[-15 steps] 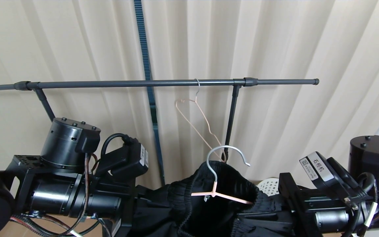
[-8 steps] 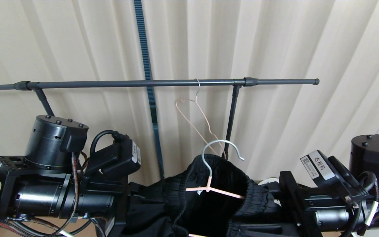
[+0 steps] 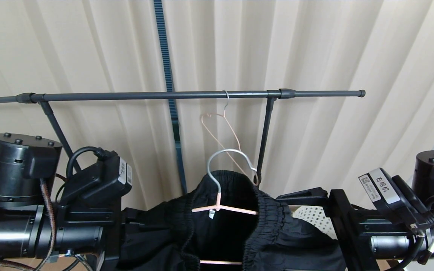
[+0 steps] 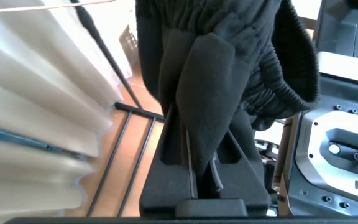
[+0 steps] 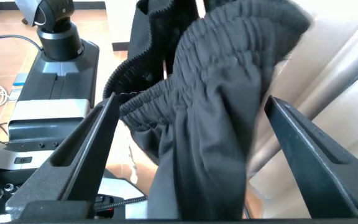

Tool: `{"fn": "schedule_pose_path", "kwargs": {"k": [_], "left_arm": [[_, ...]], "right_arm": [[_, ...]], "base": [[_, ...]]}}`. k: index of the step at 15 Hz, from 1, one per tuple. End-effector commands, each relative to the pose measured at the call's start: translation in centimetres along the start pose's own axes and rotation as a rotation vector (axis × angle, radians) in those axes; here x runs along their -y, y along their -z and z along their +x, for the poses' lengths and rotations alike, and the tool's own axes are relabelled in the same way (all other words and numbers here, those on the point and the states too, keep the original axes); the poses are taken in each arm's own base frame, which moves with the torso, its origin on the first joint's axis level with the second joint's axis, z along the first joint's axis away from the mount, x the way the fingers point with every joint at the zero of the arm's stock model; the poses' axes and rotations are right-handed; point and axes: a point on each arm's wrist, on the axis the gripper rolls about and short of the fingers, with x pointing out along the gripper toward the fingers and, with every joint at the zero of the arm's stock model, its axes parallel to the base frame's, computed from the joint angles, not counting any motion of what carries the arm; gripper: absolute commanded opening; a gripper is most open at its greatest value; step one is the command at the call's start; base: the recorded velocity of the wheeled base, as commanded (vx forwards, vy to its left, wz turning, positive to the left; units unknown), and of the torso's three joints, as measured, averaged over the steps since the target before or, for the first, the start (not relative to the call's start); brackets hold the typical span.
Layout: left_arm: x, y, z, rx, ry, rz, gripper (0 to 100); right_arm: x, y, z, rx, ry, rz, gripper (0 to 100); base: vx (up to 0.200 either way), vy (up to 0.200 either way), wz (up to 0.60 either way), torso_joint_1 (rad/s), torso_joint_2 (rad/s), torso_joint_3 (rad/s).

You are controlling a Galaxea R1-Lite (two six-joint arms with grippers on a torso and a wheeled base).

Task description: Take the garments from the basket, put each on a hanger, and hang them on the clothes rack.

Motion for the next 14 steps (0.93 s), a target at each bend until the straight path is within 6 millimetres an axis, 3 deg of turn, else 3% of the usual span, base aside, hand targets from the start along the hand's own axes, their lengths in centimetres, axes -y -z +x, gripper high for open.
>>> {"fn": "schedule_pose_path", "kwargs": {"k": [1,8,14], "left_arm": [[0.4,0.1,-1.5,0.022,-0.047,0.007,0],[1.4,1.0,-5.7,0.075,-0.209,-0.013,0],[1.9,1.4,-7.1,0.098,-0.270,-0.053,0]], "right_arm": [[0.2,-0.2,-0.4,0.009,0.018,-0.006,100],[0.4,-0.3,-0.9,0.013,0.041,-0.009,100],[1.9,1.3,-0.1,-0.034,0.057,0.052,100]], "base": [[0.000,0.000,0.00,0.000,0.00,0.000],[0.000,0.000,0.00,0.000,0.00,0.000],[0.000,0.000,0.00,0.000,0.00,0.000]]}}
